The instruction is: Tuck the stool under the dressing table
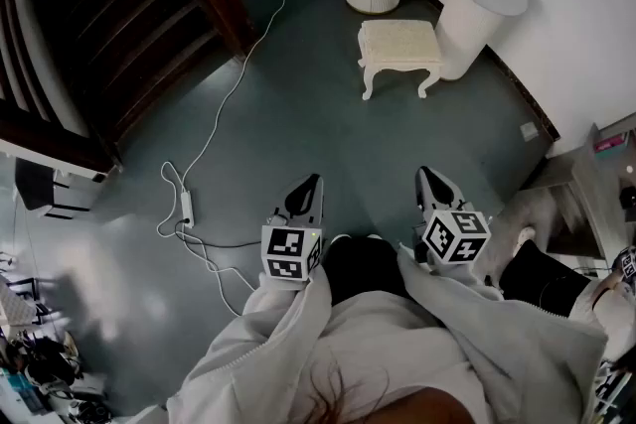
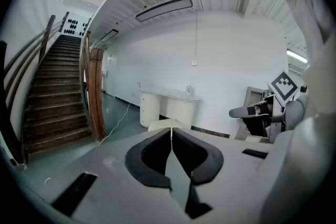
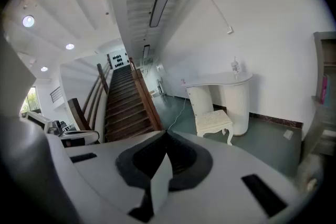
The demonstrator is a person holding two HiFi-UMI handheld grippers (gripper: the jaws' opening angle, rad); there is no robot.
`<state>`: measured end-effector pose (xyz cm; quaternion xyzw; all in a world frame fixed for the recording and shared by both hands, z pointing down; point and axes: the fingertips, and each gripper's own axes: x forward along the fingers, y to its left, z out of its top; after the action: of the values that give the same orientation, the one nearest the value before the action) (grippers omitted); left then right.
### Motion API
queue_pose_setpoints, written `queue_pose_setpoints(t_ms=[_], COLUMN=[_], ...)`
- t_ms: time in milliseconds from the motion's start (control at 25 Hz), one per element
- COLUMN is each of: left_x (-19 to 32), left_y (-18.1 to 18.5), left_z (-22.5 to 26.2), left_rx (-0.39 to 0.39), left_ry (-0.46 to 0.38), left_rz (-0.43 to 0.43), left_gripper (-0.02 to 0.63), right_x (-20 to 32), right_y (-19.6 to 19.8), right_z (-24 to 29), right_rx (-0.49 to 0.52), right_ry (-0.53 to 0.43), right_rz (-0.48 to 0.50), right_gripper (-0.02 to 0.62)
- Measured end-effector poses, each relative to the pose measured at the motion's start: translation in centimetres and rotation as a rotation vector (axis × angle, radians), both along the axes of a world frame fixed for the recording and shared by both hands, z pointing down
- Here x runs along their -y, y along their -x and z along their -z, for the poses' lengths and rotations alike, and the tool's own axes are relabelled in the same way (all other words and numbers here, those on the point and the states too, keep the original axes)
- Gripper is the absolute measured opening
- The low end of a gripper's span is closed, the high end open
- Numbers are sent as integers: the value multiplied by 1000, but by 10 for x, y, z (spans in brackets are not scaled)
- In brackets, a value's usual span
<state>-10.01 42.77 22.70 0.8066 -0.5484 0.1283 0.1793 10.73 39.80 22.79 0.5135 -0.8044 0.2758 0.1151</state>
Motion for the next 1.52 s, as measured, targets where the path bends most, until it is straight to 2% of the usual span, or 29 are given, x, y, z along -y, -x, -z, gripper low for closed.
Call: queue_pose_setpoints(t_ms=[520,1080,1520], left_x=[-19,-53,-49], left_y=[-6,6,20], left_z=[1,-15,-16], left_rx=[-17,-13,-32], left_ry=[-10,-3,-3], left_rz=[-48,-125,-80], left_gripper=[20,20,20], right_x=[-30,-76,-66], right_y=[-12,4,6], right_z=[-1,-23,-21], right_rx=[-20,-12,-28], right_ry=[-9,22,18], right_rz=[-96,-174,-164], right_gripper=[51,51,51])
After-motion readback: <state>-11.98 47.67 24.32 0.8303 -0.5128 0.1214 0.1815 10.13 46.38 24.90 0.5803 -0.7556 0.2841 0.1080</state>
